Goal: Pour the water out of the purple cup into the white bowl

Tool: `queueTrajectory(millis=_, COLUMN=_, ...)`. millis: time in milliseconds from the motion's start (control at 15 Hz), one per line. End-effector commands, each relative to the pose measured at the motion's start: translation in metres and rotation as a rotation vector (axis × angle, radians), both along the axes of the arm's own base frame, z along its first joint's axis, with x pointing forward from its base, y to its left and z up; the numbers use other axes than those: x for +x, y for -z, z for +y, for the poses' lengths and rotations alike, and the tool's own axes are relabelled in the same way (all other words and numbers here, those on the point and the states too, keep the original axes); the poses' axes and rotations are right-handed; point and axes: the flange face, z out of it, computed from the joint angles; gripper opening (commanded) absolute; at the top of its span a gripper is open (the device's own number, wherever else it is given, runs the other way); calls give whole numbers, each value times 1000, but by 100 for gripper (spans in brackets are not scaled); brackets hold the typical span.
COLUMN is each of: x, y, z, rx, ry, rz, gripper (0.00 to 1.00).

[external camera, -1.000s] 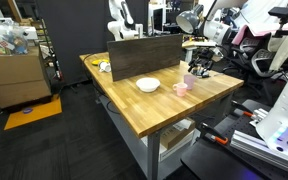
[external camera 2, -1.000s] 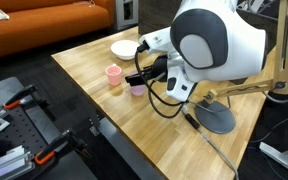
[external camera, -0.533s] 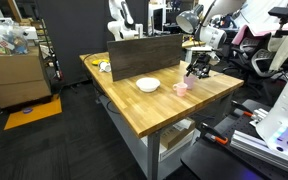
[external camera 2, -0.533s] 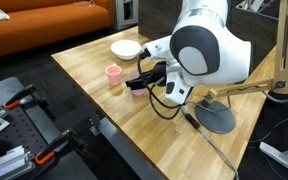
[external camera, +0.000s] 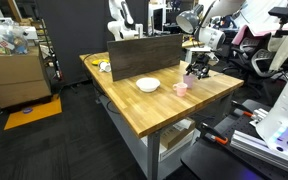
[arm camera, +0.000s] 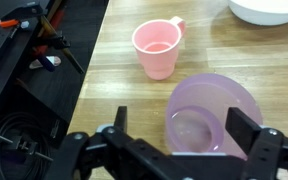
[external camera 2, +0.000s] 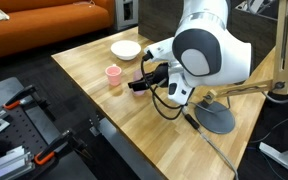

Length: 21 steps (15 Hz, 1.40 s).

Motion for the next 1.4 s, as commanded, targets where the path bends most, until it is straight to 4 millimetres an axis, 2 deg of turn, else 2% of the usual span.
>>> queueTrajectory(millis=0, x=3, y=-7, z=-1, rx=7, ry=-17, rz=2, gripper=100)
queueTrajectory(millis=200, x=0, y=-20, z=4, rx=-28, ry=-69, rz=-43, gripper=100)
queueTrajectory(millis=467, x=-9, y=-48, z=19, rx=-29, ry=-161, rz=-113, gripper=100)
queueTrajectory(millis=667, x=-18, y=-62, z=28, rx=-16, ry=-203, rz=-138, gripper=100)
queueTrajectory(millis=1000, x=-23, y=-57, z=31, rx=52, ry=-181, rz=-112, gripper=100)
queueTrajectory(millis=1333, x=-8, y=-65, z=29, rx=45, ry=-174, rz=-133, gripper=100)
